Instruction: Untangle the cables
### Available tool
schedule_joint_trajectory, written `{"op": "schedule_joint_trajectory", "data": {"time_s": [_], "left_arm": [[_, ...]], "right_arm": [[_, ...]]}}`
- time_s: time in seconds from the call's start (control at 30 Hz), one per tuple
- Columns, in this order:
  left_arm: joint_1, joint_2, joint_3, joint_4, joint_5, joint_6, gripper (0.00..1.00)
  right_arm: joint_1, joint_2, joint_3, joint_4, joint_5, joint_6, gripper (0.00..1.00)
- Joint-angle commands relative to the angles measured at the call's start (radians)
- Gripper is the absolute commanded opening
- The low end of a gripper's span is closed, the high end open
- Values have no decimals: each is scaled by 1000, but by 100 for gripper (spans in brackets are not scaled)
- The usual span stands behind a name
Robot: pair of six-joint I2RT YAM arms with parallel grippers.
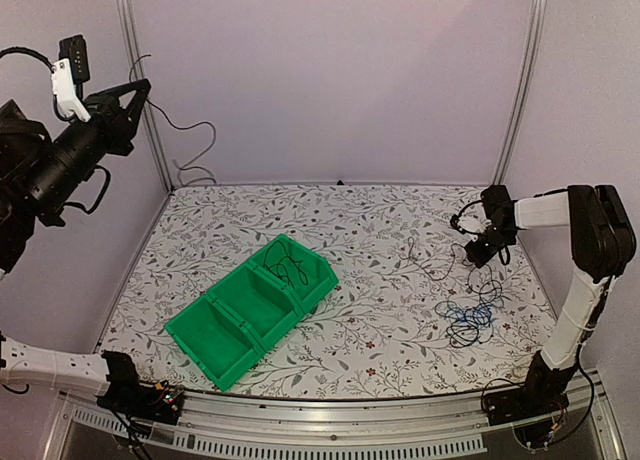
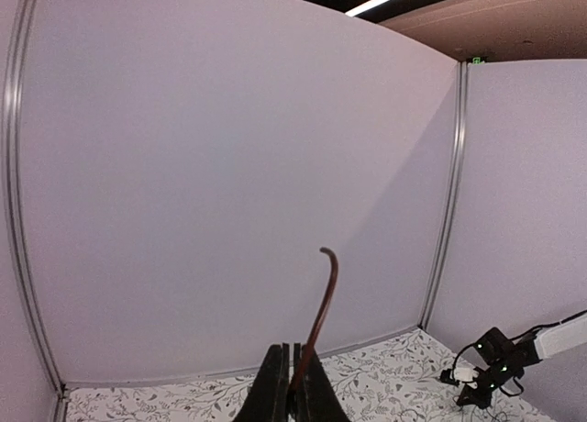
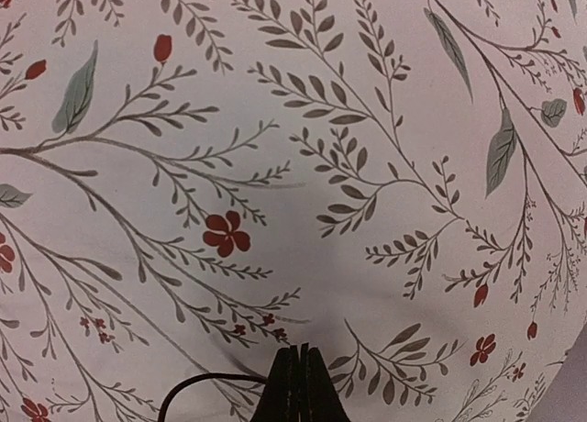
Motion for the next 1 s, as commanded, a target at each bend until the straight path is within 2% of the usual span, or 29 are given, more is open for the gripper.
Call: {"op": "schedule_joint_trajectory", "data": {"time_s": [0.0, 0.17, 0.4, 0.53, 0.57, 0.63, 0.67, 0.73, 0.83, 0.97], "left_arm": [[12, -20, 48, -142, -107, 40, 0], [13, -43, 79, -199, -146, 22, 0], [13, 5, 52, -289, -126, -69, 0], [15, 38, 11, -287, -82, -111, 0], [16, 46, -5, -269, -69, -117, 0], [21, 66, -38, -237, -34, -128, 0], [25, 78, -48, -223, -18, -137, 0], [32, 106, -65, -198, 19, -151, 0], [47, 151, -84, -158, 74, -164, 0], [64, 221, -80, -135, 131, -182, 0]], "right_arm": [[-6, -10, -15, -8, 28, -10, 0], [-5, 0, -7, -7, 45, -5, 0], [-6, -69, 26, -67, -124, 9, 0], [-5, -150, 35, -110, -221, 9, 1], [-6, -166, 32, -117, -253, 5, 4], [-6, -207, 31, -136, -315, 0, 16], [-5, -236, 29, -141, -344, -3, 27], [-5, -277, 15, -134, -380, 1, 36], [-6, -346, -17, -113, -425, 7, 41], [-5, -427, -113, -28, -478, 16, 43]]}}
